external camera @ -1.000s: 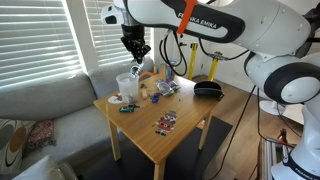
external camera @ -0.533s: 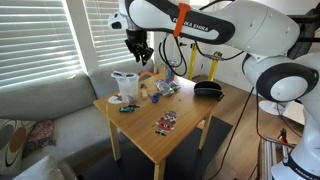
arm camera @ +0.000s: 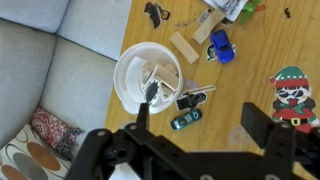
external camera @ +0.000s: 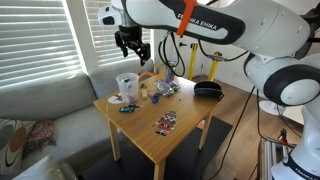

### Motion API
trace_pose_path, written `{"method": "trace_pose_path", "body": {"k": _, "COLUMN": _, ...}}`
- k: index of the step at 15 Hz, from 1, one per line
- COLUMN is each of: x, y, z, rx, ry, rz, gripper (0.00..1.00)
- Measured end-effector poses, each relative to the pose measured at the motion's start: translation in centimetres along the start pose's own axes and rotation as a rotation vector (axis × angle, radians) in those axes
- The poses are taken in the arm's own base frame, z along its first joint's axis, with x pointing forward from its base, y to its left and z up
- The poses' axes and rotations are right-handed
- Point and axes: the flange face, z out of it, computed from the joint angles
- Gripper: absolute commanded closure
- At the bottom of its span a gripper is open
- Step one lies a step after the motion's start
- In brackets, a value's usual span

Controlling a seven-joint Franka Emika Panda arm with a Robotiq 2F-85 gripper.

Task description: Pick up the white shades and put them in the clear cup

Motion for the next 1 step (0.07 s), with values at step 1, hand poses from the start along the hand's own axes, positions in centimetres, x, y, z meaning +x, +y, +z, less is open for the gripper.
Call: {"method": "trace_pose_path", "body": {"k": 1, "x": 1.06, "y": -0.16, "z": -0.95, "rx": -0.029, "ry": 0.012, "rz": -0.030, "gripper": 0.00}}
